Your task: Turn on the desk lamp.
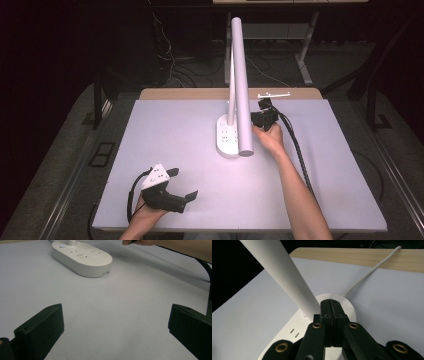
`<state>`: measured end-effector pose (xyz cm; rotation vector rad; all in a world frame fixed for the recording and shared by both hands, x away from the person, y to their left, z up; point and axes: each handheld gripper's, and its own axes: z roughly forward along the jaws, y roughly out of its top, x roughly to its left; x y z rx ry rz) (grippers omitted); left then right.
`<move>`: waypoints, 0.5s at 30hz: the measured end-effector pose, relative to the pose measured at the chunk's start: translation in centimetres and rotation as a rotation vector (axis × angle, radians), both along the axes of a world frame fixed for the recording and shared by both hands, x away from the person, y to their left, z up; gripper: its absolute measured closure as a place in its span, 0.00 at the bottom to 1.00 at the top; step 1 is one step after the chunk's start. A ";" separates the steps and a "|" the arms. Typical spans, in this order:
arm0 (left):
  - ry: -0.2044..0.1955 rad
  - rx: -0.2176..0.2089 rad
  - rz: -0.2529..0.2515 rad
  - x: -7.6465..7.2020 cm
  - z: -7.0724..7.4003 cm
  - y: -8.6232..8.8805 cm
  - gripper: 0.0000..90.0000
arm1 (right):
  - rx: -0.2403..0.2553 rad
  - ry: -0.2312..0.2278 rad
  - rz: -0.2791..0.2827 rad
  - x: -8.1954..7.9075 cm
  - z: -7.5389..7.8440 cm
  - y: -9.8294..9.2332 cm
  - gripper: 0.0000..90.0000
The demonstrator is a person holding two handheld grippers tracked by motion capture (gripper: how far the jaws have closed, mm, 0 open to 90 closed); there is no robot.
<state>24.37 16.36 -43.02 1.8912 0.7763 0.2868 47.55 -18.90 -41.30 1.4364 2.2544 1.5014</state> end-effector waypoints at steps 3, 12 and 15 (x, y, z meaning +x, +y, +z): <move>0.000 -0.002 0.004 0.0 0.0 0.0 0.00 | -0.020 0.008 -0.001 -0.3 0.5 -0.6 0.99; -0.002 0.000 0.002 0.0 0.0 -0.1 0.00 | -0.058 -0.017 0.007 -1.3 1.6 -2.5 0.99; -0.002 0.004 0.002 0.0 0.0 -0.1 0.00 | -0.069 -0.017 0.007 -1.9 1.9 -3.1 0.99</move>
